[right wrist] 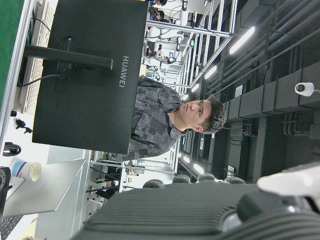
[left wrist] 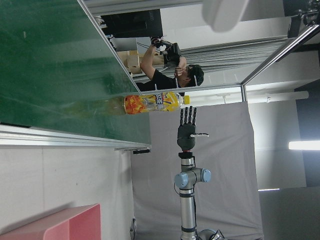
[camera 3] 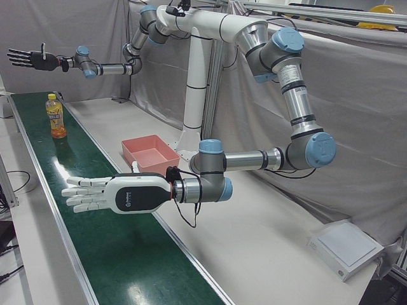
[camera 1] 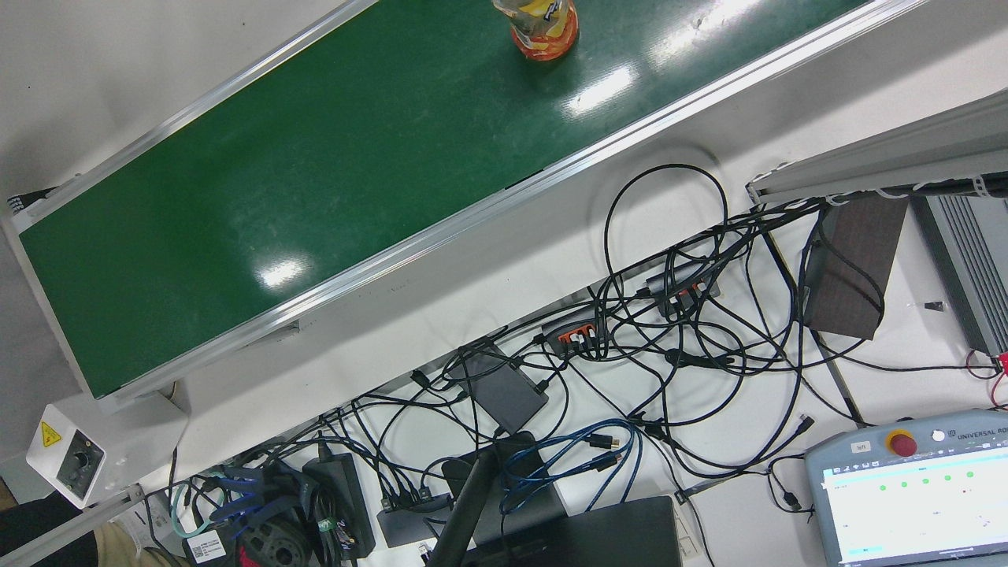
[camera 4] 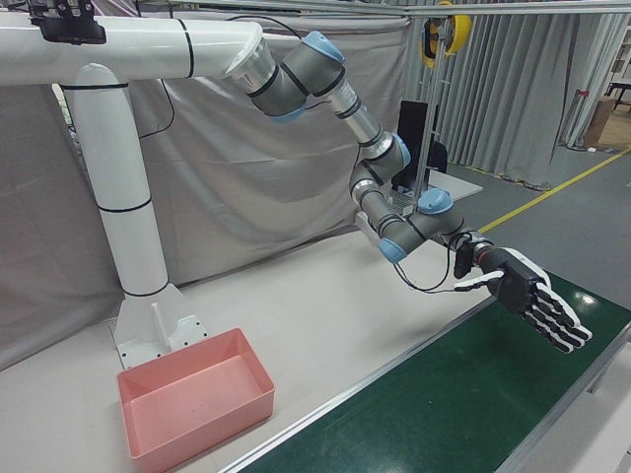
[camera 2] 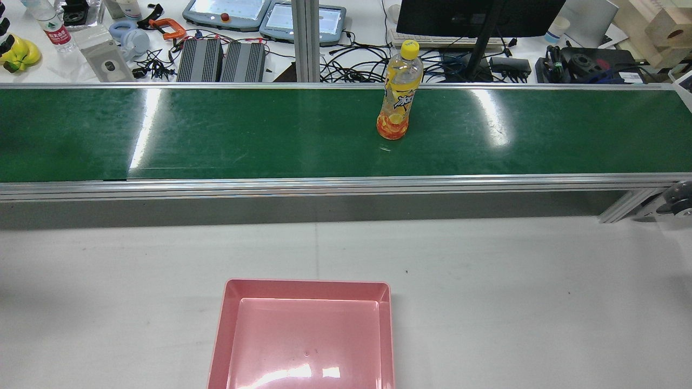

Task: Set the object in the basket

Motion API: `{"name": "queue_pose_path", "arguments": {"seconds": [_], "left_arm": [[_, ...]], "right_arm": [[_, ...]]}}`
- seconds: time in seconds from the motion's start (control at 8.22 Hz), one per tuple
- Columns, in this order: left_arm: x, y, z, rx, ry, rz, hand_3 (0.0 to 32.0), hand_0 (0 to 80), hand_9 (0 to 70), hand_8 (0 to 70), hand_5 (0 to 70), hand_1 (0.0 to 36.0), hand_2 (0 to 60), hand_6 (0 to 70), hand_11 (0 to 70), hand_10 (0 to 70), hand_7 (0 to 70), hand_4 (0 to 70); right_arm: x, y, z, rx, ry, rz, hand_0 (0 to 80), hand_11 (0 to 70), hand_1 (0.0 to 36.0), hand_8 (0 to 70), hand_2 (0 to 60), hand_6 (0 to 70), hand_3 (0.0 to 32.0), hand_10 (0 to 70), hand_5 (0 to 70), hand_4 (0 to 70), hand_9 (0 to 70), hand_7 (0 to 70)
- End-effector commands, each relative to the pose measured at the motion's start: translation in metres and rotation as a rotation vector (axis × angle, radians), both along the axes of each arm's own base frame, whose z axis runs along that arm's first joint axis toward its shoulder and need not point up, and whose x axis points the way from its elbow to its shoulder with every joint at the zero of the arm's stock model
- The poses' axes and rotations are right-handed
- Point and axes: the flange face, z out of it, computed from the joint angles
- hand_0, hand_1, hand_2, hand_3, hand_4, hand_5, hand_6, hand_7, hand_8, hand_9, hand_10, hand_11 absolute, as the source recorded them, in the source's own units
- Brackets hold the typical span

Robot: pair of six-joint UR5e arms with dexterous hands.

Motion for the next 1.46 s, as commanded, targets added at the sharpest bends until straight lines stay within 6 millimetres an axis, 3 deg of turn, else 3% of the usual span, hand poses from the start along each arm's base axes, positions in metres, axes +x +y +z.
{"name": "queue_pose_path", "arguments": {"seconds": [0.0,1.34], "left_arm": [[0.0001,0.0000,0.0000,0.000,0.000,0.000,0.0,78.4,0.0,0.0,14.7,14.3,0.0,0.0,2.3,0.0,0.0,0.4],[0.0004,-0.0006,-0.0036,0.004,0.001,0.000,0.0,78.4,0.0,0.0,16.0,14.3,0.0,0.0,1.8,0.0,0.3,0.3]], "right_arm": [[0.0000,0.0000,0.0000,0.000,0.000,0.000,0.0,0.0,0.0,0.0,0.0,0.0,0.0,0.0,0.0,0.0,0.0,0.0],[0.0000,0.0007,0.0008,-0.001,0.000,0.000,0.0,0.0,0.0,0.0,0.0,0.0,0.0,0.0,0.0,0.0,0.0,0.0]]}}
